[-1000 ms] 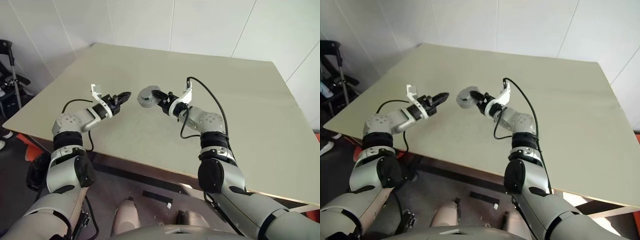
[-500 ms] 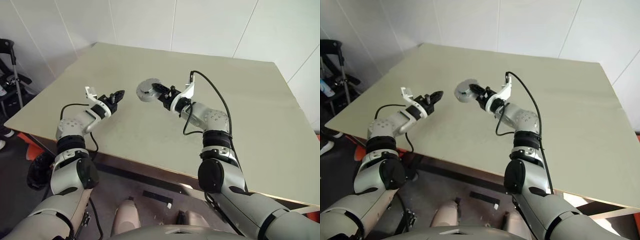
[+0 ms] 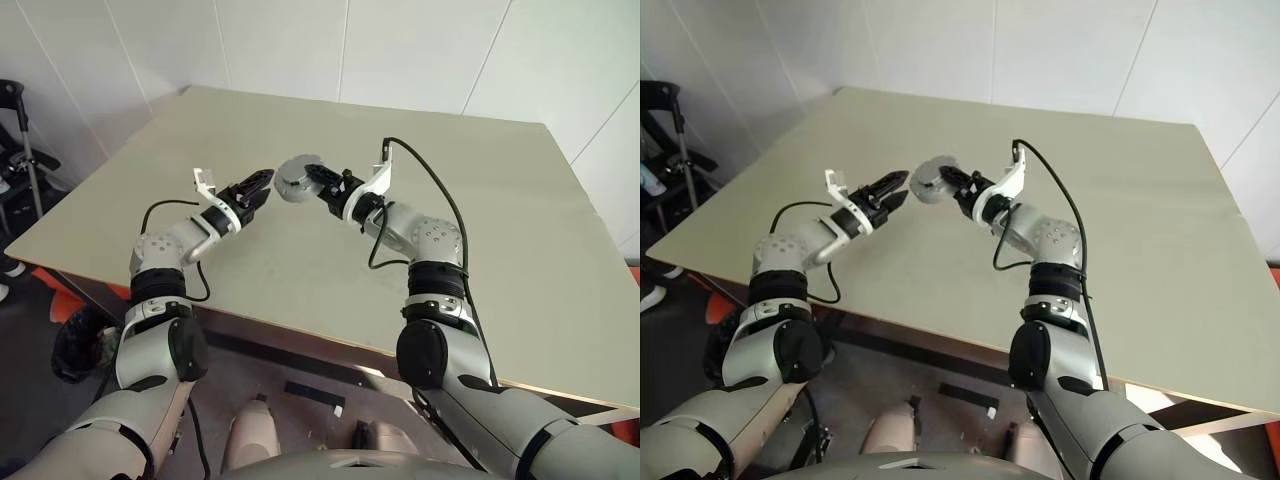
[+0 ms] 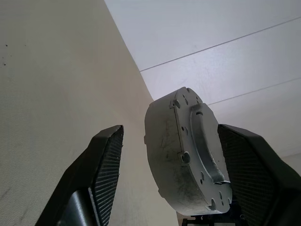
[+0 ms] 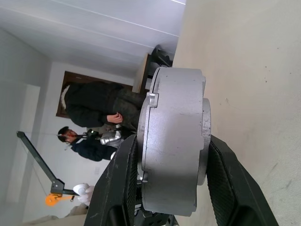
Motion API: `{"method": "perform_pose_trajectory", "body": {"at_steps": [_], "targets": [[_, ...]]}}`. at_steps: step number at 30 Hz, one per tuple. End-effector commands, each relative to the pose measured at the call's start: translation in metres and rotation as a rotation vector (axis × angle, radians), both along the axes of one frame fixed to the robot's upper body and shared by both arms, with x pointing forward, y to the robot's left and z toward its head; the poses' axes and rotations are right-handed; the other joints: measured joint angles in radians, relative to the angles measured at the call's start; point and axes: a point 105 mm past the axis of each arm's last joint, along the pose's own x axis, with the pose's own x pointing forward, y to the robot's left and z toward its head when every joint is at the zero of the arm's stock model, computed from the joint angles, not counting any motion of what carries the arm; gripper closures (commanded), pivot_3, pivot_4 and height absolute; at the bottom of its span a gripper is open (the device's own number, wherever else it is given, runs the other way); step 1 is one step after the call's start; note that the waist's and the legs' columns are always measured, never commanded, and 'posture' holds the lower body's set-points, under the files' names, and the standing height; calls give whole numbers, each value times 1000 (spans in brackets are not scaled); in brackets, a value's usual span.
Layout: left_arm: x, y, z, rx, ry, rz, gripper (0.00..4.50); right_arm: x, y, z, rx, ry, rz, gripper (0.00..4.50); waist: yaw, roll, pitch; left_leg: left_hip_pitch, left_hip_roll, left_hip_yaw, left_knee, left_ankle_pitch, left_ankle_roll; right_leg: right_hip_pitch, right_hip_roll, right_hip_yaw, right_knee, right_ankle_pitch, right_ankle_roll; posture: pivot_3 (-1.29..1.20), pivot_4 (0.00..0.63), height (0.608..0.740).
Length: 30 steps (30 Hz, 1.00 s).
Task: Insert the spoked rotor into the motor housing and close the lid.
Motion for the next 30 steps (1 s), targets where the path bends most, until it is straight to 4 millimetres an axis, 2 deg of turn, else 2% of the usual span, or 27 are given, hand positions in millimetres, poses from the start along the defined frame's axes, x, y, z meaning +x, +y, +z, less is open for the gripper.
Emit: {"method": "perform_pose_trajectory", "body": {"at_steps": [1,7,15,21,30], "targets": [[3,4,23,-114,-32,-15,255,-2,4,35,65,-109,19,2564,0,0,0,0,0,0,0,0,0,0,0,0,0,0,0,0,0,740],[3,3,36,-247,-48,-48,255,-10,12,45,138,-101,88,2564,1,0,0,0,0,0,1,0,0,0,0,0,0,0,0,0,0,740],[-1,-6,58,-403,-90,-135,255,-29,30,40,140,-76,186,2564,2,0,0,0,0,0,1,0,0,0,0,0,0,0,0,0,0,740],[-9,-26,53,-376,-54,-226,255,-29,29,40,125,-81,176,2564,2,0,0,0,0,0,1,0,0,0,0,0,0,0,1,0,0,740],[-16,-35,40,-364,4,-273,255,-26,28,42,114,-91,161,2564,2,0,0,0,0,0,1,0,0,0,0,0,0,0,1,0,0,740]]}}
